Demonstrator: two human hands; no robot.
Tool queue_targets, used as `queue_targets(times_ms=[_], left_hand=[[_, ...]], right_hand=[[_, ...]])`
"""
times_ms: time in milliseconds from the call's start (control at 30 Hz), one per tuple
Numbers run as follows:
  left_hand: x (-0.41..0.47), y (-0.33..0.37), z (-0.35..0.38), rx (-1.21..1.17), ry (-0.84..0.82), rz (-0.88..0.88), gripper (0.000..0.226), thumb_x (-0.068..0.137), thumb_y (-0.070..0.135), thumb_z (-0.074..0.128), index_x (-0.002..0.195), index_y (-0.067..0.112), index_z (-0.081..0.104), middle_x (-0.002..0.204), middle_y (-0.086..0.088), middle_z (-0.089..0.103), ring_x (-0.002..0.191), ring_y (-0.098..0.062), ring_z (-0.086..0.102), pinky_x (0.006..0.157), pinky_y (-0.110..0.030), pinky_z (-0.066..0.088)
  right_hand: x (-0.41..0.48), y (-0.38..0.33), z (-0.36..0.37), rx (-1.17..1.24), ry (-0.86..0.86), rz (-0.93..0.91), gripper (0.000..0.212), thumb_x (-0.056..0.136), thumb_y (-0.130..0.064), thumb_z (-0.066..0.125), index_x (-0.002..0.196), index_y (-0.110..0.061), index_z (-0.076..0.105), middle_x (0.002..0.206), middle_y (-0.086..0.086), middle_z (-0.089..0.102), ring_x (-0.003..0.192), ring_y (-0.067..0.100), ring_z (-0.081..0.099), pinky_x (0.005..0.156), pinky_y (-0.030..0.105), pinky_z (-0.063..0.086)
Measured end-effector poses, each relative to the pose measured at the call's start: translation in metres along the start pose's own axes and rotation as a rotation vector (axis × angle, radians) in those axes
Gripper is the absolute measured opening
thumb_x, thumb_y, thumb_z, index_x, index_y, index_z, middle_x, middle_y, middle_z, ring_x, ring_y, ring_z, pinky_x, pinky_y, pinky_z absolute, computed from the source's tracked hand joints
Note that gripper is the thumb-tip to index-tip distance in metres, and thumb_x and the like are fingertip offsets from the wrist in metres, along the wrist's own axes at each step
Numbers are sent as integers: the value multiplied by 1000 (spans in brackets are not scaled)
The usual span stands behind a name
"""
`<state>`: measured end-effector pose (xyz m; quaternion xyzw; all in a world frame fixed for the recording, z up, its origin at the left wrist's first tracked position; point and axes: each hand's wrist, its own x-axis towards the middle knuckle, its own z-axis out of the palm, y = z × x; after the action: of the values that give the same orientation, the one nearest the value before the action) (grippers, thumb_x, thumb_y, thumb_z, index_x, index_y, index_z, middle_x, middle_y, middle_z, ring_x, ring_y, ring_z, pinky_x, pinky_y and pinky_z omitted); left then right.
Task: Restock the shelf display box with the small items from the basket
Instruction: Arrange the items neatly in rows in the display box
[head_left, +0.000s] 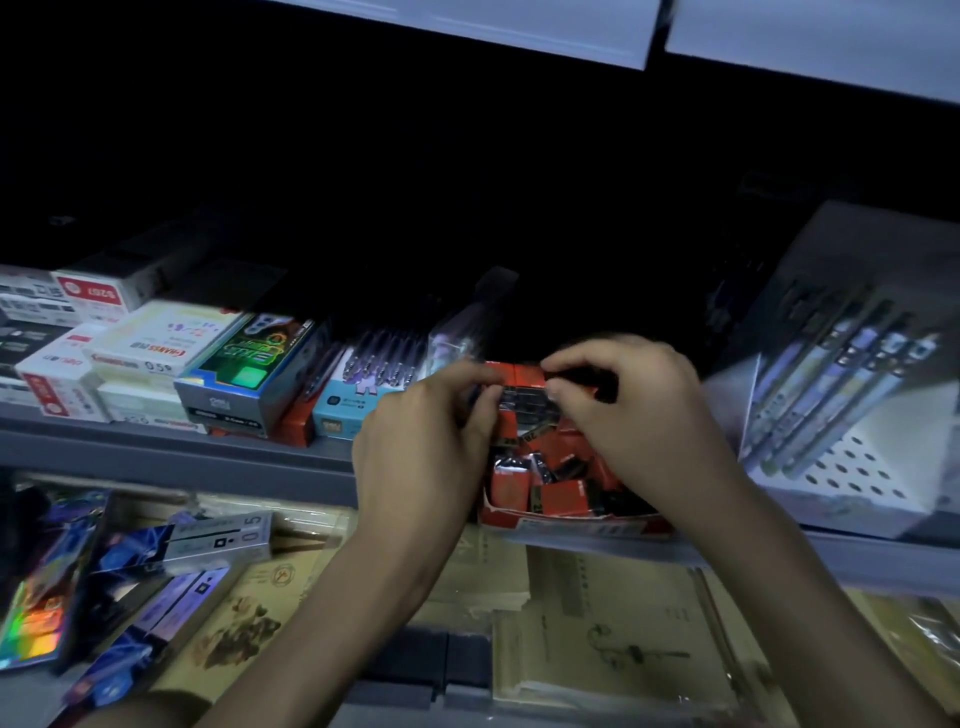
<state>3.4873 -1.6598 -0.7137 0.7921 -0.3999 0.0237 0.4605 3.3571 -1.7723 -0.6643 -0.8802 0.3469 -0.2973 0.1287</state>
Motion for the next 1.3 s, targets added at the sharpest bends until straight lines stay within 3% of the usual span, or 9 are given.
queue_targets(times_ms=[100, 200, 367, 433, 633, 800, 933, 1233, 1300], left_hand=[[0, -1, -1, -16, 1, -1, 16, 97, 47, 60, 110, 46, 70, 68, 17, 67, 69, -10, 68, 60, -37, 56], [1, -1, 0, -10, 23, 15, 15, 96, 46, 62, 109, 46, 70, 69, 17, 68, 70, -11, 68, 60, -38, 56], [3, -2, 1, -44, 16, -4, 18, 92, 49, 62, 109, 49, 69, 71, 21, 68, 71, -4, 68, 63, -36, 58], [2, 0, 0, -29, 23, 7, 17, 93, 48, 62, 108, 48, 70, 71, 20, 68, 71, -7, 68, 63, -37, 58], [1, 5, -3, -7, 40, 46, 18, 93, 51, 61, 107, 46, 71, 67, 18, 67, 69, -10, 68, 60, -37, 57], [-1, 9, -6, 21, 48, 82, 16, 94, 48, 62, 105, 43, 72, 67, 18, 68, 65, -4, 66, 57, -35, 56], [-1, 9, -8, 39, 31, 84, 20, 94, 51, 57, 107, 44, 70, 66, 20, 65, 66, -3, 66, 57, -33, 56], [-1, 7, -9, 65, 20, 125, 23, 96, 51, 55, 110, 42, 70, 73, 15, 71, 67, -6, 68, 56, -35, 56], [-1, 9, -9, 52, 19, 122, 22, 96, 51, 55, 110, 41, 70, 73, 15, 71, 67, -6, 68, 56, -35, 56]], right_hand=[[0, 9, -12, -6, 41, 85, 22, 97, -28, 61, 113, -30, 75, 101, -11, 71, 107, 15, 62, 84, 34, 53], [1, 16, -15, -10, -35, 183, 23, 97, -31, 62, 117, -27, 74, 81, -15, 65, 84, 9, 62, 64, 22, 42], [11, 20, -10, 102, -176, 320, 8, 91, -35, 73, 86, -31, 75, 84, -15, 70, 85, 6, 66, 75, 29, 53], [13, 23, -9, 172, -176, 355, 14, 87, -34, 77, 75, -29, 73, 78, -12, 71, 83, 10, 68, 78, 33, 57], [19, 17, 2, 166, -64, 388, 19, 79, -40, 84, 76, -23, 74, 69, -10, 71, 76, 8, 68, 75, 31, 57], [17, 15, 1, 177, -49, 368, 11, 88, -33, 77, 83, -23, 76, 67, -10, 71, 72, 3, 66, 66, 22, 50], [16, 18, -4, 212, -48, 339, 17, 93, -26, 69, 77, -31, 74, 68, -13, 72, 74, 0, 65, 70, 25, 52], [11, 11, -6, 150, -98, 278, 13, 94, -31, 68, 103, -33, 76, 85, -16, 72, 80, -1, 65, 75, 26, 56], [17, 12, -5, 87, -172, 246, 30, 92, -33, 69, 122, -34, 71, 102, -16, 72, 85, 1, 63, 78, 24, 52]])
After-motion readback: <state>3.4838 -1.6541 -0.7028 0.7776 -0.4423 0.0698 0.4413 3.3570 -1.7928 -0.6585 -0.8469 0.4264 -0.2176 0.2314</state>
